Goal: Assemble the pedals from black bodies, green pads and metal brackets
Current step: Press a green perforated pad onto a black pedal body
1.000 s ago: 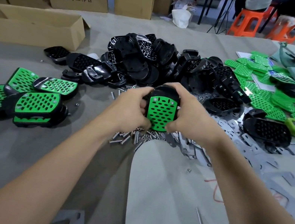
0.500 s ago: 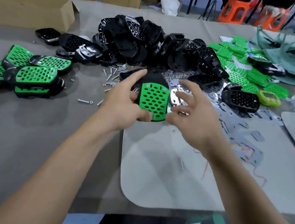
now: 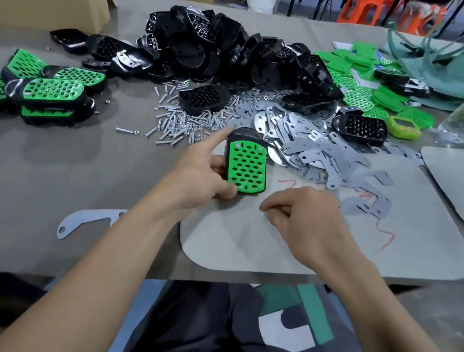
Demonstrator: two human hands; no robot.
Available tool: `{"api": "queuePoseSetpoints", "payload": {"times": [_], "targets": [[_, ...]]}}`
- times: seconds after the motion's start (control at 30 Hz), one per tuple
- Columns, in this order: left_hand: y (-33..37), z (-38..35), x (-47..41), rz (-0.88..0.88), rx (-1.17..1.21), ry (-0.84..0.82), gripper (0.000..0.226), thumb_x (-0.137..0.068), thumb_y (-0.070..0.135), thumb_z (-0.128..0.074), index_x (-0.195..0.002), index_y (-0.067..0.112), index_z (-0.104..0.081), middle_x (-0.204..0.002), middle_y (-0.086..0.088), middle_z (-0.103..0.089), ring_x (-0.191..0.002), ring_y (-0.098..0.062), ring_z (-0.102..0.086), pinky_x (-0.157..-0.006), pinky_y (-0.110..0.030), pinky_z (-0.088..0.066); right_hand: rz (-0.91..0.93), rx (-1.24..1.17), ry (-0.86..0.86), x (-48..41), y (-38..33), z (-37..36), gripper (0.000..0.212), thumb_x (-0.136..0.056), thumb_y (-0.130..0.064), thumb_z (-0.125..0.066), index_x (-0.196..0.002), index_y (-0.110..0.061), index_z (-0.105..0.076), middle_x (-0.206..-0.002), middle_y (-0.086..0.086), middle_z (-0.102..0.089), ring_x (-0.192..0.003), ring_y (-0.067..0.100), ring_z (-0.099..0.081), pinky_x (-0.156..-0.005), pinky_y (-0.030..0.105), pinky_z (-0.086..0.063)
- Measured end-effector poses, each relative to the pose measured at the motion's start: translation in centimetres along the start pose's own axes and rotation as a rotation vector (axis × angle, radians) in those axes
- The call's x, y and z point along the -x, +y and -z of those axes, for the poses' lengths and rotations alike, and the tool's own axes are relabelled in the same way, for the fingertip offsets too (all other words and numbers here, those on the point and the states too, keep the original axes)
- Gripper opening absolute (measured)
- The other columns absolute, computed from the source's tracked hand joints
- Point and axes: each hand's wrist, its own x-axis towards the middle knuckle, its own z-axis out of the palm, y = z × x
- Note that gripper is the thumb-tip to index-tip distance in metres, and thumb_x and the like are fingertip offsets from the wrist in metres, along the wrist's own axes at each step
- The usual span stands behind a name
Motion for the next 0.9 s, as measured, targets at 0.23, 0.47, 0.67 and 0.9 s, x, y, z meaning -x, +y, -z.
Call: {"api": "queuePoseSetpoints", "payload": {"times": [0.23, 0.47, 0.67, 0.9], "targets": [[-1.0, -0.5, 0.4, -0.08, -0.006, 0.045, 0.117, -0.065, -0.031, -0.069, -0.158, 0.033, -0.036, -0.097, -0.006, -0.08, -0.087, -0.025, -0.078, -0.064, -0.03, -0.059, -0.259, -0.872, 0.088, -2.7, -1.2, -0.5, 0.02, -0.083, 0.006, -0.07, -0.079, -0.012, -0.079, -0.062, 0.012, -0.071, -0.054, 0.019, -0.065, -0.058, 0.025, -0.054], [-1.0, -0.2, 0.2, -0.062, 0.032, 0.03, 0.118, -0.064, -0.03, -0.067, -0.156, 0.037, -0.039, -0.097, -0.012, -0.079, -0.083, -0.025, -0.075, -0.066, -0.035, -0.057, -0.308, -1.076, 0.018, -2.6, -1.1, -1.5, 0.017, -0.087, 0.009, -0.068, -0.081, -0.005, -0.077, -0.069, 0.017, -0.072, -0.058, 0.022, -0.067, -0.058, 0.025, -0.056], [-1.0, 0.0, -0.1, -0.031, 0.042, 0.003, 0.118, -0.065, -0.03, -0.068, -0.156, 0.039, -0.038, -0.098, -0.011, -0.08, -0.086, -0.024, -0.078, -0.065, -0.031, -0.059, -0.301, -1.047, 0.022, -2.2, -1.3, -1.5, 0.015, -0.083, 0.013, -0.069, -0.079, -0.001, -0.076, -0.068, 0.023, -0.071, -0.056, 0.026, -0.068, -0.058, 0.028, -0.059], [-0.9, -0.2, 0.0, -0.027, 0.064, 0.026, 0.118, -0.064, -0.031, -0.069, -0.156, 0.036, -0.039, -0.098, -0.012, -0.08, -0.088, -0.027, -0.078, -0.061, -0.03, -0.058, -0.285, -0.834, 0.109, -2.0, -1.2, -2.1, 0.023, -0.084, 0.006, -0.07, -0.077, -0.014, -0.078, -0.063, 0.009, -0.074, -0.057, 0.024, -0.073, -0.063, 0.031, -0.063]]}}
